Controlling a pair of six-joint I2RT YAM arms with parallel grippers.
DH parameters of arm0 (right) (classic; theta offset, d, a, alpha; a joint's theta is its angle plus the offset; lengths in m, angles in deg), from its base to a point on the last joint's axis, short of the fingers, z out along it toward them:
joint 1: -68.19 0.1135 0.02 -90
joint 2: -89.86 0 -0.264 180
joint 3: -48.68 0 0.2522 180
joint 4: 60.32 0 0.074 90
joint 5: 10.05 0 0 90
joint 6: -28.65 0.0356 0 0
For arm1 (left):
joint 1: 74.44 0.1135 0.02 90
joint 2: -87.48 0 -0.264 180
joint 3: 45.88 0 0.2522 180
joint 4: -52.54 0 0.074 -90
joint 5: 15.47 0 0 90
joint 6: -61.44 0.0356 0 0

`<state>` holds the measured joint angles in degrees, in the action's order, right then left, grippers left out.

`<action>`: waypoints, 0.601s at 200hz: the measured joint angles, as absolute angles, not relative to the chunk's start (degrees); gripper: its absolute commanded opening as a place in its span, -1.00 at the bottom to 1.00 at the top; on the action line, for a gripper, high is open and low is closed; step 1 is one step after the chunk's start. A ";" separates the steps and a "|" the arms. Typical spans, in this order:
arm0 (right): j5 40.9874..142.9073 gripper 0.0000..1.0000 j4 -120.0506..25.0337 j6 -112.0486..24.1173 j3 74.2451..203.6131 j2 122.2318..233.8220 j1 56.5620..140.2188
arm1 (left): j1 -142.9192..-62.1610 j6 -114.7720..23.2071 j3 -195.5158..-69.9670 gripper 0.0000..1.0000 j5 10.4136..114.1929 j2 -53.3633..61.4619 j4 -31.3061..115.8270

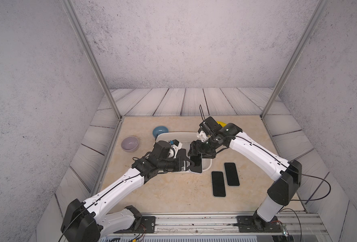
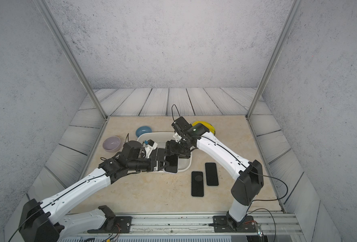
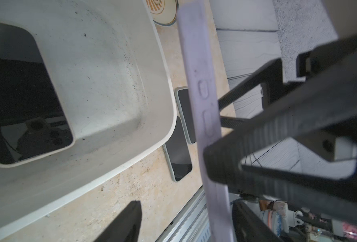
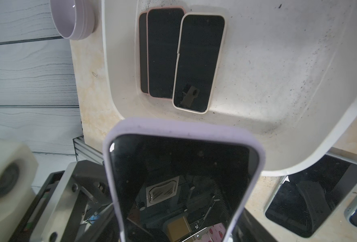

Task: Take the phone out of the storage box
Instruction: Pick up the phone from the storage box.

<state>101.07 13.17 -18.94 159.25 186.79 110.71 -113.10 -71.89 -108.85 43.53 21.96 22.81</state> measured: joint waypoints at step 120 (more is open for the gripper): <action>100.92 0.99 11.72 -18.06 156.52 186.24 111.39 | -113.47 -74.47 -109.92 -1.00 41.87 18.88 24.58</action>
<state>100.92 11.72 -18.06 156.52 186.24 111.39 -113.47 -74.47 -109.92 41.87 18.88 24.58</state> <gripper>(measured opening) 0.940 0.143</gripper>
